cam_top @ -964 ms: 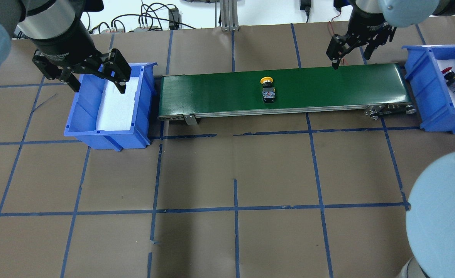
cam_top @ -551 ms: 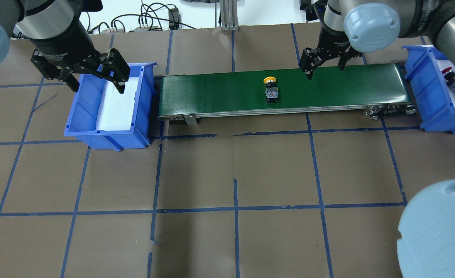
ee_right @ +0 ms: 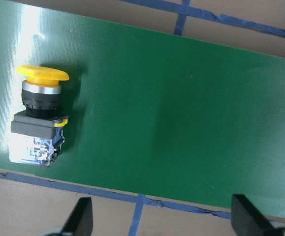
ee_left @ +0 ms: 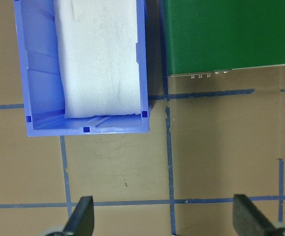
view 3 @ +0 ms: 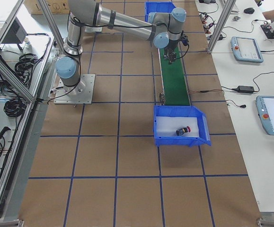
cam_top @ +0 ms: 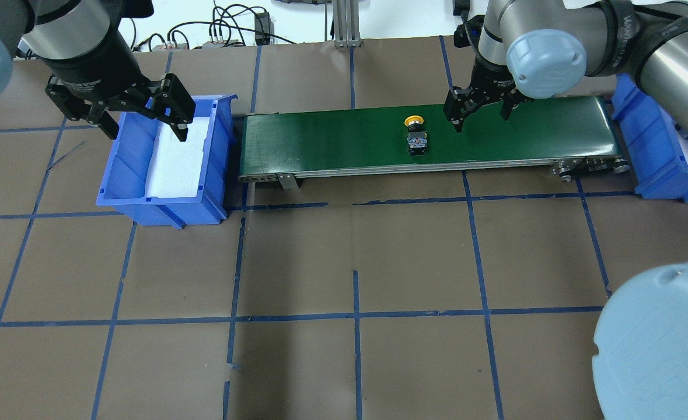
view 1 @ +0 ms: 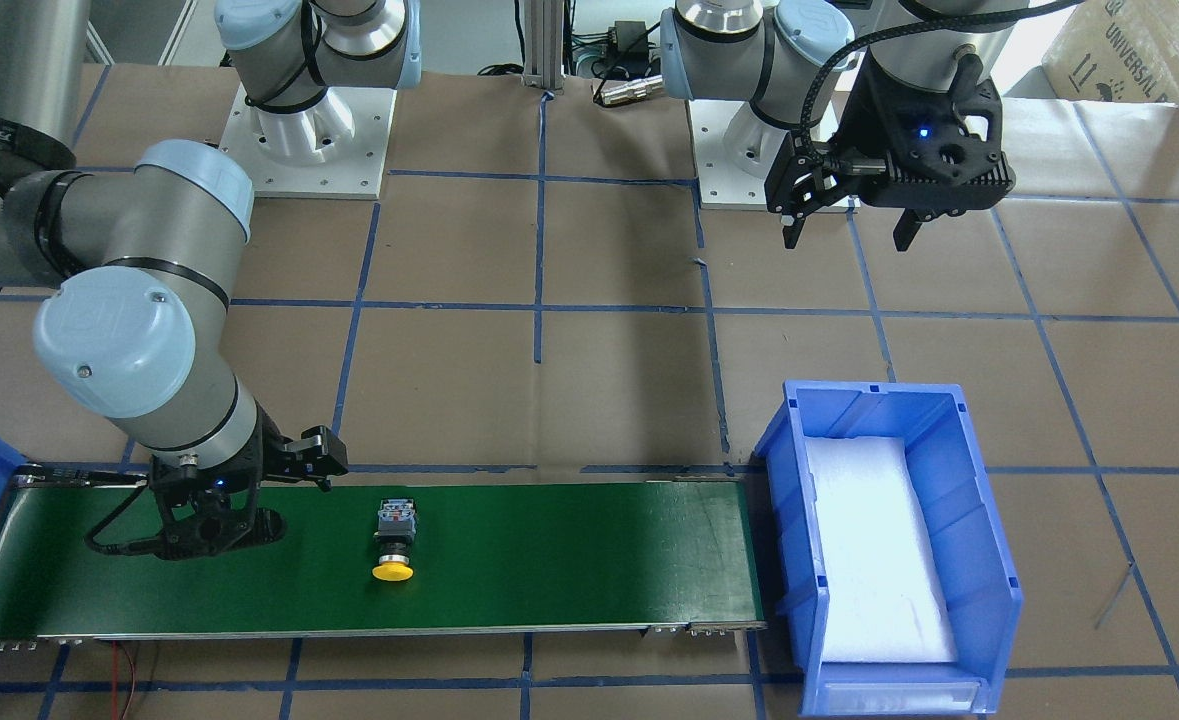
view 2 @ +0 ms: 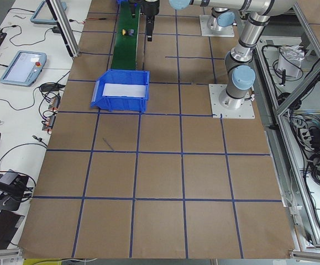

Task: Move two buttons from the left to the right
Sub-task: 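Move the right gripper back to the belt and grasp the yellow button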

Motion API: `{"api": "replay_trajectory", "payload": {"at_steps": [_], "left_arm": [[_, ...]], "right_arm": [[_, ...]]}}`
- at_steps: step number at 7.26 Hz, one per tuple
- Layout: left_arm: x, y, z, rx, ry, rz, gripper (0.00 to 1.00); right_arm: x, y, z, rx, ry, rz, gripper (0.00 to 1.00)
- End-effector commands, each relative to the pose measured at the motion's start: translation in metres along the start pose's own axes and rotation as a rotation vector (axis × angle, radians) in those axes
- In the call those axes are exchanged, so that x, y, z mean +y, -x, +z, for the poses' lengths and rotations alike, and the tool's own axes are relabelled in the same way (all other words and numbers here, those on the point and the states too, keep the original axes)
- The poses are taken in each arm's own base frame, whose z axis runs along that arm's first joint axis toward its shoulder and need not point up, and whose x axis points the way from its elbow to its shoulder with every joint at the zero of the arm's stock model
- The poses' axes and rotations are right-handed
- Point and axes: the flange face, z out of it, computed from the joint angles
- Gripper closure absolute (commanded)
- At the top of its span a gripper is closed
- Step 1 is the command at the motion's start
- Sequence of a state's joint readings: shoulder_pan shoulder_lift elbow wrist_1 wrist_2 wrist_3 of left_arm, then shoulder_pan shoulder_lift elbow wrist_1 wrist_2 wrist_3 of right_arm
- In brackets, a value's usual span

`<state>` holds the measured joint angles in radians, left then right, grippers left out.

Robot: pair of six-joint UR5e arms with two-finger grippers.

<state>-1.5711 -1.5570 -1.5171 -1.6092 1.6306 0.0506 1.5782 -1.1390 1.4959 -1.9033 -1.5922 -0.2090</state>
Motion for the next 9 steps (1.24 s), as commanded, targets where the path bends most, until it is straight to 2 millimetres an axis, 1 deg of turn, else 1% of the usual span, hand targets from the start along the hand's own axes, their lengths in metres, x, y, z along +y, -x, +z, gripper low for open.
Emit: {"api": "replay_trajectory", "payload": {"at_steps": [1, 2, 4, 6, 8, 9], "left_arm": [[0.000, 0.000, 0.000, 0.000, 0.001, 0.000, 0.00], [0.000, 0.000, 0.000, 0.000, 0.002, 0.000, 0.00], [0.000, 0.000, 0.000, 0.000, 0.002, 0.000, 0.00], [0.000, 0.000, 0.000, 0.000, 0.002, 0.000, 0.00], [0.000, 0.000, 0.000, 0.000, 0.002, 0.000, 0.00], [0.000, 0.000, 0.000, 0.000, 0.002, 0.000, 0.00]], "right_arm": [[-0.001, 0.001, 0.007, -0.009, -0.014, 0.003, 0.01], [0.000, 0.002, 0.015, -0.014, 0.000, 0.031, 0.01], [0.000, 0.002, 0.020, -0.016, 0.008, 0.044, 0.01], [0.002, 0.004, 0.029, -0.020, 0.025, 0.070, 0.01], [0.003, 0.004, 0.029, -0.019, 0.023, 0.093, 0.01], [0.001, 0.004, 0.033, -0.029, 0.029, 0.136, 0.02]]}}
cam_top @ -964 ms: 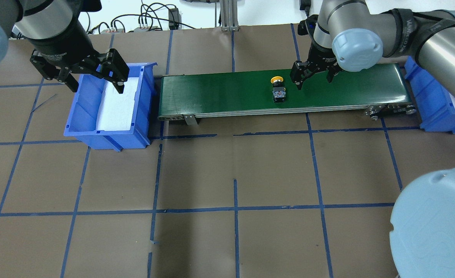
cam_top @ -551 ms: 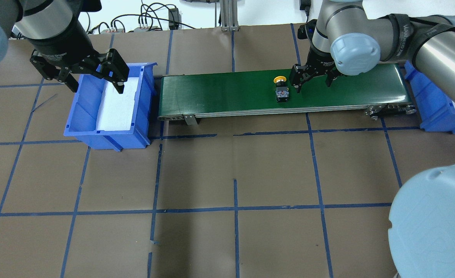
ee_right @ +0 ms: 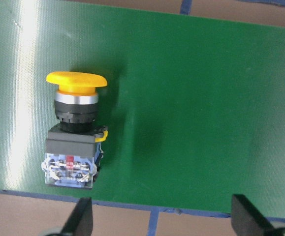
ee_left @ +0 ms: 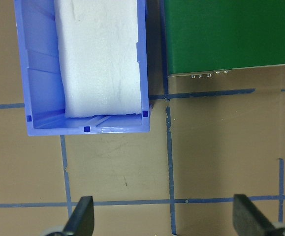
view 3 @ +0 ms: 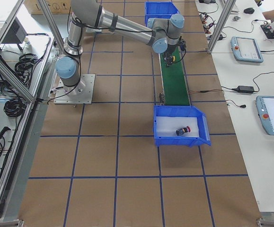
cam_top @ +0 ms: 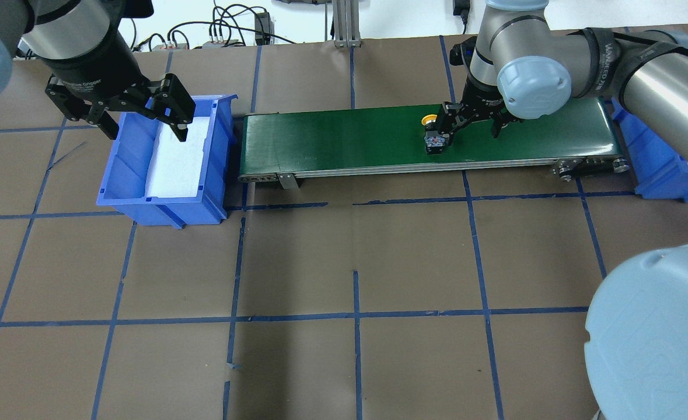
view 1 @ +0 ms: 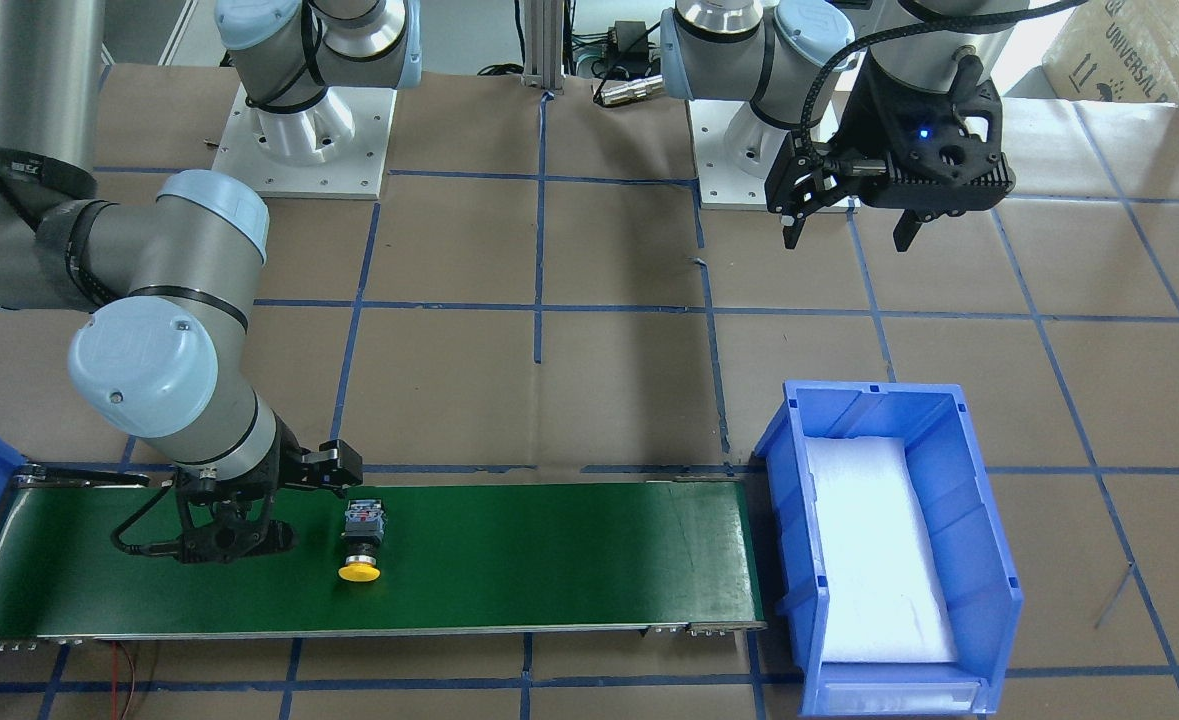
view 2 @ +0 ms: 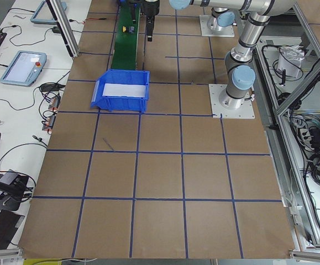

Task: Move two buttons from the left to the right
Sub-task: 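Move the right gripper back to the belt and grasp the yellow button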

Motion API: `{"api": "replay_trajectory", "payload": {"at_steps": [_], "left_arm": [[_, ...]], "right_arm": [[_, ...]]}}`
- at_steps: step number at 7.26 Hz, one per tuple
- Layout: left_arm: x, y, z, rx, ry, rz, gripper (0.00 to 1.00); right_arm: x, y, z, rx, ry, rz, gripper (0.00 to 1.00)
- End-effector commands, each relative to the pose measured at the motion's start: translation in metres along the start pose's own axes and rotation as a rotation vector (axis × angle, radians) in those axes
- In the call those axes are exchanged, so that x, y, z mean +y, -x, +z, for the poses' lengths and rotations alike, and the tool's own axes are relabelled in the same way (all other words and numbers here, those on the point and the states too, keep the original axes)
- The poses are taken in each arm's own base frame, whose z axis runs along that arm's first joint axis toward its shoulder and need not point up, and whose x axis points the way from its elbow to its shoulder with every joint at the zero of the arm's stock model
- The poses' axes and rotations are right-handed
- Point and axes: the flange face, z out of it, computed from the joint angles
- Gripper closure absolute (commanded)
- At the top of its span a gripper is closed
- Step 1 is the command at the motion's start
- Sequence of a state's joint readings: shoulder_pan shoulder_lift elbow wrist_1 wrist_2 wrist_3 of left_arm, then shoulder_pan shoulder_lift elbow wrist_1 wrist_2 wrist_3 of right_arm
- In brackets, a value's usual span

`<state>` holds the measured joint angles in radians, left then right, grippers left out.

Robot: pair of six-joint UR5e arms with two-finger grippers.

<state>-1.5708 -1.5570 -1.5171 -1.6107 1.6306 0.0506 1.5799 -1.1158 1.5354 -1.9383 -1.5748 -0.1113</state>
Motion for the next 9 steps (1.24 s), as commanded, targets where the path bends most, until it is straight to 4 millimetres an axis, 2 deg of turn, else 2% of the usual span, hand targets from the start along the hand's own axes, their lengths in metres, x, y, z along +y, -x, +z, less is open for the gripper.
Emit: {"api": "replay_trajectory", "payload": {"at_steps": [1, 4, 9], "left_arm": [[0.000, 0.000, 0.000, 0.000, 0.000, 0.000, 0.00], [0.000, 0.000, 0.000, 0.000, 0.000, 0.000, 0.00], [0.000, 0.001, 0.000, 0.000, 0.000, -0.002, 0.00]], "right_arm": [[-0.003, 0.001, 0.007, -0.012, 0.008, 0.068, 0.03], [-0.004, 0.002, 0.007, -0.021, 0.005, 0.104, 0.03], [-0.012, 0.003, 0.023, -0.047, 0.000, 0.153, 0.05]]}}
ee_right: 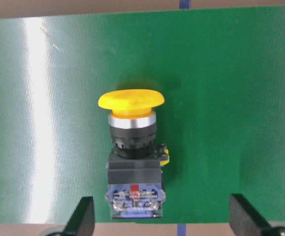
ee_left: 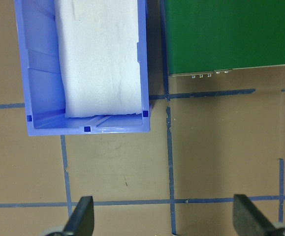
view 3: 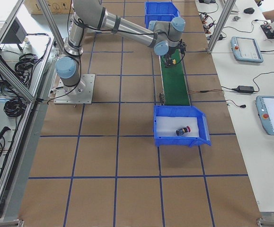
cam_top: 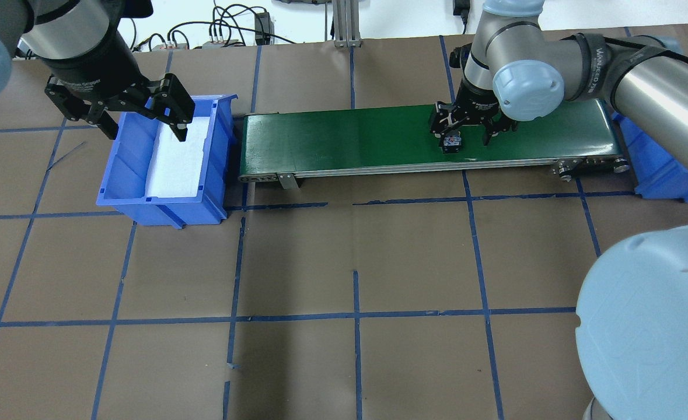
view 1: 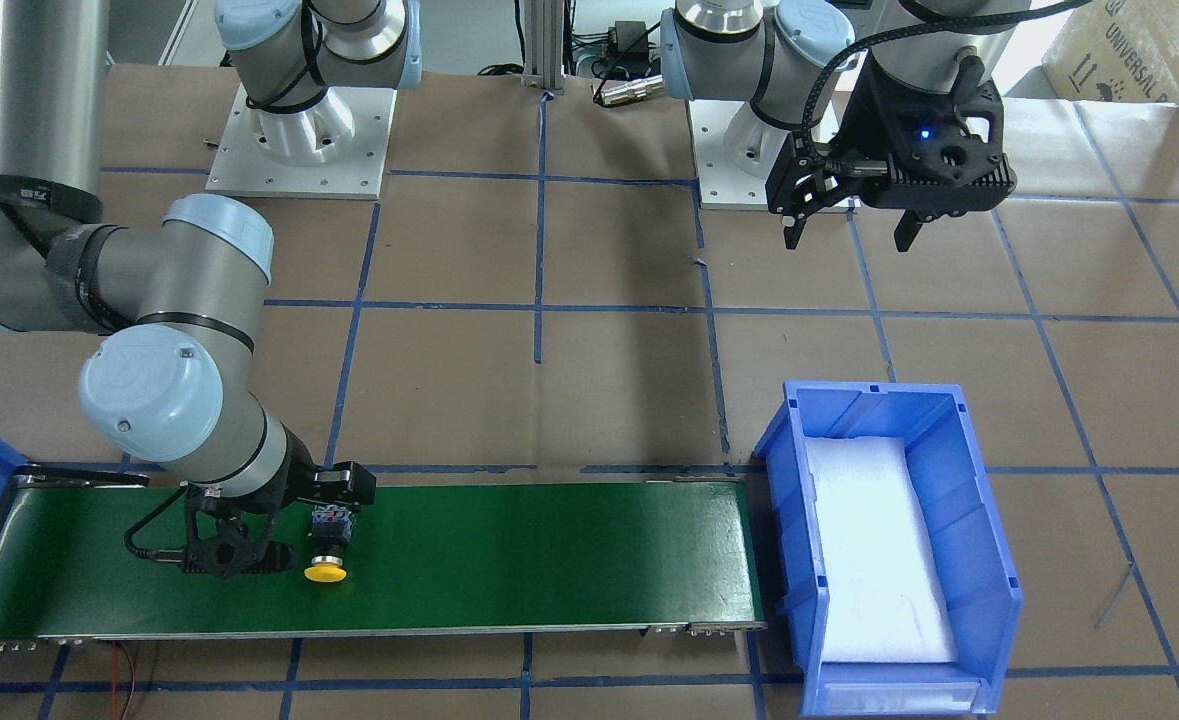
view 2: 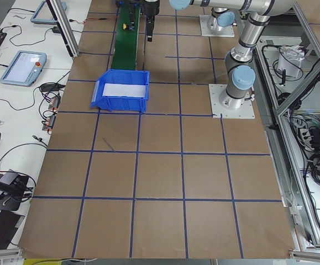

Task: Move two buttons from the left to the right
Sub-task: 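Carry the yellow button with the right gripper into the far bin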

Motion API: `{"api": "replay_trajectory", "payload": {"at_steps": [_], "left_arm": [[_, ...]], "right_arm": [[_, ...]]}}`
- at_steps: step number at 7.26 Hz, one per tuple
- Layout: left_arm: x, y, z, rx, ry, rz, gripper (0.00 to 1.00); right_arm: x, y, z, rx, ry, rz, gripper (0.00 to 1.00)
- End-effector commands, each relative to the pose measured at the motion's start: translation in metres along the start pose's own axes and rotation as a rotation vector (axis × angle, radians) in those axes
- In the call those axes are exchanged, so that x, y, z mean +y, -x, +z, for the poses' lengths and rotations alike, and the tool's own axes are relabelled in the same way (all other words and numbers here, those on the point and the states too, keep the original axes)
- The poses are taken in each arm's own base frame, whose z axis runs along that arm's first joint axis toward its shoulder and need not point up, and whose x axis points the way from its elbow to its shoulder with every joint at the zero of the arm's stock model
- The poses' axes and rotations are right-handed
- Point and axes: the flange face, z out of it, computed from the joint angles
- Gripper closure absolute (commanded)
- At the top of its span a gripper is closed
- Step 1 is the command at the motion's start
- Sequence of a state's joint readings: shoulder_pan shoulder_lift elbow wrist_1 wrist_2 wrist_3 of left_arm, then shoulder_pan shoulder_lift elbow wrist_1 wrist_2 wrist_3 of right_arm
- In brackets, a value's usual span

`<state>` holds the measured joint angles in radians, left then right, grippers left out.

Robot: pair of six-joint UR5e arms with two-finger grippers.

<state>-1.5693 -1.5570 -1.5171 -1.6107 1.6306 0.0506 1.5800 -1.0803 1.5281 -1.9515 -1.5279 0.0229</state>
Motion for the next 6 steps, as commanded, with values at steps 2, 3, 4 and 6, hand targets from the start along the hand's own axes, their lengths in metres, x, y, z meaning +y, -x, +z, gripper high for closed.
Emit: {"api": "replay_trajectory", "payload": {"at_steps": [2, 3, 4, 6], "left_arm": [[0.000, 0.000, 0.000, 0.000, 0.000, 0.000, 0.00], [0.000, 0.000, 0.000, 0.000, 0.000, 0.000, 0.00], [0.000, 0.001, 0.000, 0.000, -0.001, -0.002, 0.00], [0.000, 0.001, 0.000, 0.000, -0.001, -0.002, 0.00]], "right_arm": [[-0.006, 0.000, 0.006, -0.001, -0.020, 0.019, 0.32], [-0.007, -0.001, 0.009, 0.005, -0.017, 0.019, 0.48], [-0.006, -0.002, 0.003, 0.022, -0.020, 0.012, 0.61], [-0.007, -0.004, -0.008, 0.036, -0.034, 0.004, 0.72]]}}
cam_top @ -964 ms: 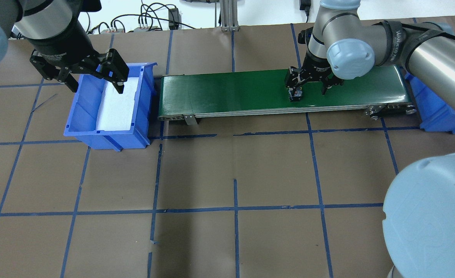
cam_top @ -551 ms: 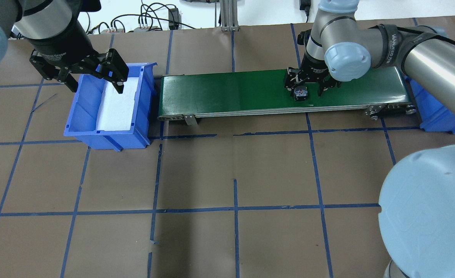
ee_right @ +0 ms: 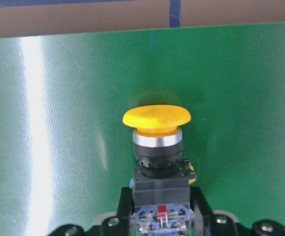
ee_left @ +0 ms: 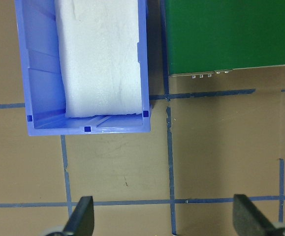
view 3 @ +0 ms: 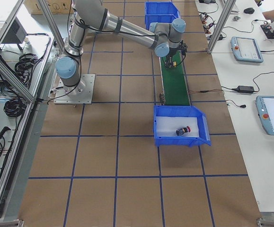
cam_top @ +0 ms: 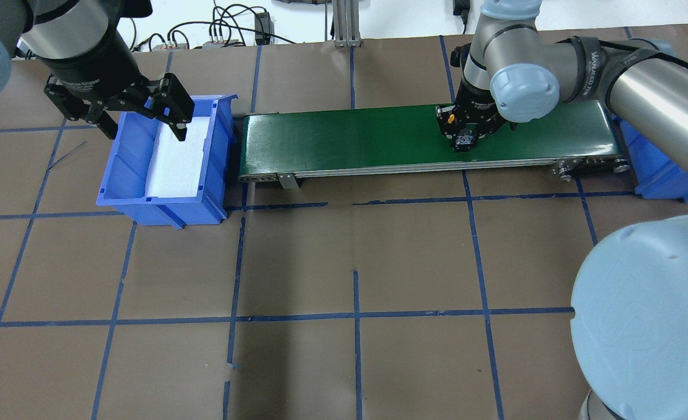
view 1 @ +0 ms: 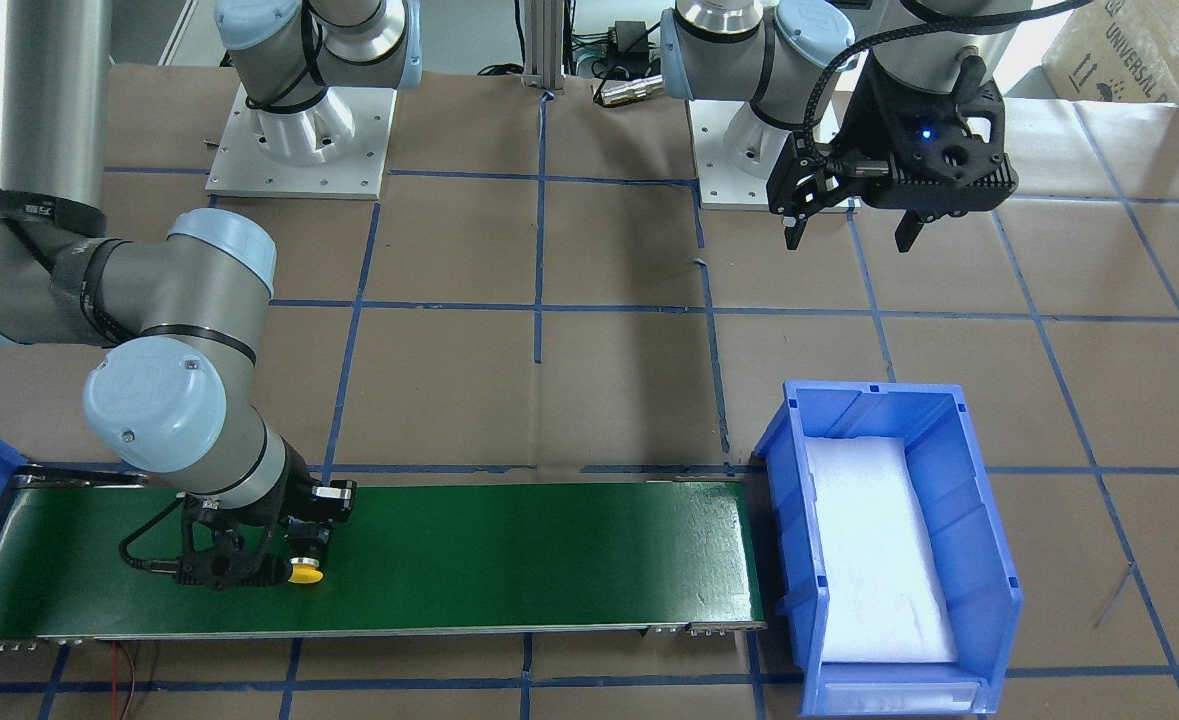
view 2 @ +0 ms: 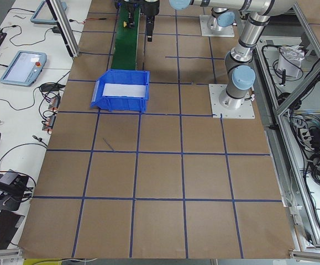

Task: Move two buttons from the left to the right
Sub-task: 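Carry the yellow button with the right gripper into the far bin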

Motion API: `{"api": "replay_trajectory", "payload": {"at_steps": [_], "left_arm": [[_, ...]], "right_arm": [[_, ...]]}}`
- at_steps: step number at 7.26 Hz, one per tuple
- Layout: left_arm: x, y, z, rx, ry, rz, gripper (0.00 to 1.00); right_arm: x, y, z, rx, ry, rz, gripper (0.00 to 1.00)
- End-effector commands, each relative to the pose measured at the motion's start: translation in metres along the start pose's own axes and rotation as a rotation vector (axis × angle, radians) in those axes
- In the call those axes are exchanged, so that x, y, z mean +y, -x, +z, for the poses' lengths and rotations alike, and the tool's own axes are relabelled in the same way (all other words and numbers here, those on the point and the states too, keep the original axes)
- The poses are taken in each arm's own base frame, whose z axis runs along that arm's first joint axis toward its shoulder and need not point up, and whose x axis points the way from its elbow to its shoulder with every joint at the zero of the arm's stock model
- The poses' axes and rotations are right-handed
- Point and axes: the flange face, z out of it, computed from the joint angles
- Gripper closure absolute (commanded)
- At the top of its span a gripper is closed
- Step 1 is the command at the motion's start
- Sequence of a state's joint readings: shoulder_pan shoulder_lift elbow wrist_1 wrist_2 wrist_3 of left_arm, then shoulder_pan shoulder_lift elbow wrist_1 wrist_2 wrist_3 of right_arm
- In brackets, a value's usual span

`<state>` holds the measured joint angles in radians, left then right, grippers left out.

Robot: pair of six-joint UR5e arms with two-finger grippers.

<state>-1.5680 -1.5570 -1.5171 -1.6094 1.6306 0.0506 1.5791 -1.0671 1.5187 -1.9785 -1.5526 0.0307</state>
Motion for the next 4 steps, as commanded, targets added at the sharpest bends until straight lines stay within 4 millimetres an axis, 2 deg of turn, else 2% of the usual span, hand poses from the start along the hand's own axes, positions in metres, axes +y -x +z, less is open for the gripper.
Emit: {"api": "replay_trajectory", "payload": {"at_steps": [1, 2, 3, 4], "left_arm": [[0.000, 0.000, 0.000, 0.000, 0.000, 0.000, 0.00], [0.000, 0.000, 0.000, 0.000, 0.000, 0.000, 0.00], [0.000, 0.000, 0.000, 0.000, 0.001, 0.000, 0.00], [0.000, 0.000, 0.000, 0.000, 0.000, 0.000, 0.00]], "right_arm": [[-0.010, -0.003, -0.032, 0.016, -0.030, -0.003, 0.72], [-0.022, -0.009, -0.067, 0.020, -0.025, -0.001, 0.72], [-0.035, -0.027, -0.104, 0.081, -0.028, -0.034, 0.72], [-0.040, -0.056, -0.128, 0.102, -0.038, -0.050, 0.72]]}}
